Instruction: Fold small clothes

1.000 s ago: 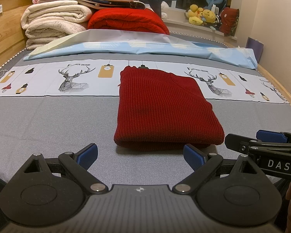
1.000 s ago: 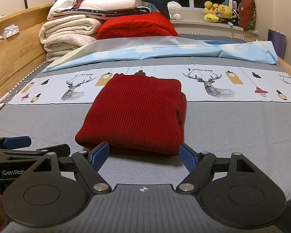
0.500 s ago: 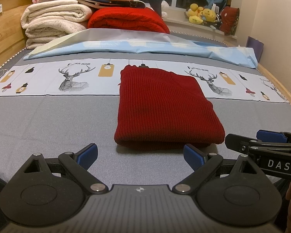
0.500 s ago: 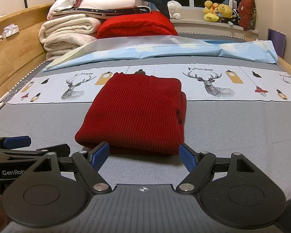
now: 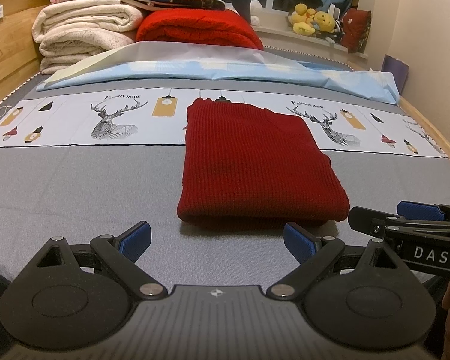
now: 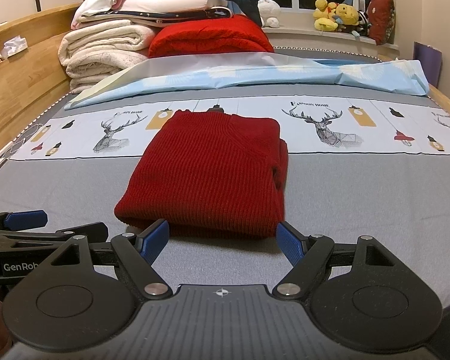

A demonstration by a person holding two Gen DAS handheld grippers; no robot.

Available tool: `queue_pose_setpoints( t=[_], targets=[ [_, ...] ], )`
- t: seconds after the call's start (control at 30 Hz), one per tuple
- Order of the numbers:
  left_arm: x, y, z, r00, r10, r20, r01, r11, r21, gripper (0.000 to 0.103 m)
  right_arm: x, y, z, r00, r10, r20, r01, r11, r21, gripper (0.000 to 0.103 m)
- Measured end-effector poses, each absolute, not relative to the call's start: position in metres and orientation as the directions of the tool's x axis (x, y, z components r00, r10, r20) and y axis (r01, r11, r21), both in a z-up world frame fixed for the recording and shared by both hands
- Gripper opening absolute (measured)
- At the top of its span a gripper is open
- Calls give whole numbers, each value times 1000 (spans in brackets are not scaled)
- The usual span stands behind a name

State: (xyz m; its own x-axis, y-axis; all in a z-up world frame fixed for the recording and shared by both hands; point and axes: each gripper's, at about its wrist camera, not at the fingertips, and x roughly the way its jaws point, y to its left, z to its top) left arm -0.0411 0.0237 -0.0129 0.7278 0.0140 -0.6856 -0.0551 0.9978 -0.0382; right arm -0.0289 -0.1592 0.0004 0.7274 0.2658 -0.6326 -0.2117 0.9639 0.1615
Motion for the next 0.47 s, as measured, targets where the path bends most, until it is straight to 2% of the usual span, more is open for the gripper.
queue_pose_setpoints(
  t=[0.47],
  targets=[
    [-40, 25, -15, 729, 18, -685, -54, 998, -32, 97, -28, -157, -1, 723, 262, -639, -205, 965, 164, 80]
  ],
)
